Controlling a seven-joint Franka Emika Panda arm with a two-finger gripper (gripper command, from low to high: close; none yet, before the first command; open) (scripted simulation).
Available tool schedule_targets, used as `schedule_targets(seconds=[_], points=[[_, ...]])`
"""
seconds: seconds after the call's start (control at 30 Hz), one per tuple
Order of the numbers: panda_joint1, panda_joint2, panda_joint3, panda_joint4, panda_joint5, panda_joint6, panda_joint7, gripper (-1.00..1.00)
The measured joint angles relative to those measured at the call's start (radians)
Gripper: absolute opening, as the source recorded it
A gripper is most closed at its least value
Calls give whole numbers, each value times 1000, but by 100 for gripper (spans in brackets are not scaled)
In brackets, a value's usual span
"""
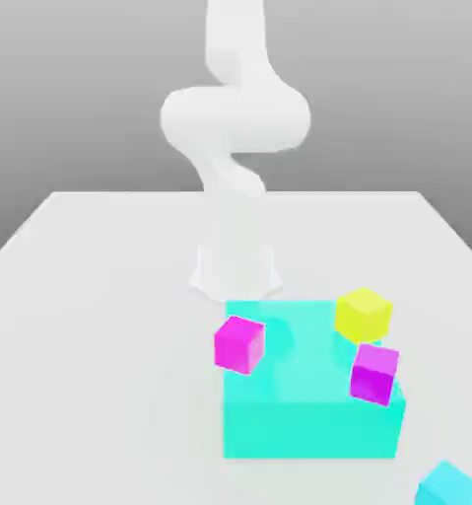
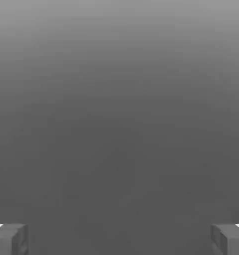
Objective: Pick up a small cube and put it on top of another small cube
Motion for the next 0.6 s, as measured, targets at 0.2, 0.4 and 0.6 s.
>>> schedule_targets(seconds=[0.2,0.4,0.6], points=[[40,223,38,21,-11,55,-40,0],[77,441,81,41,-29,108,-73,0],[122,659,123,62,-59,161,-98,0]])
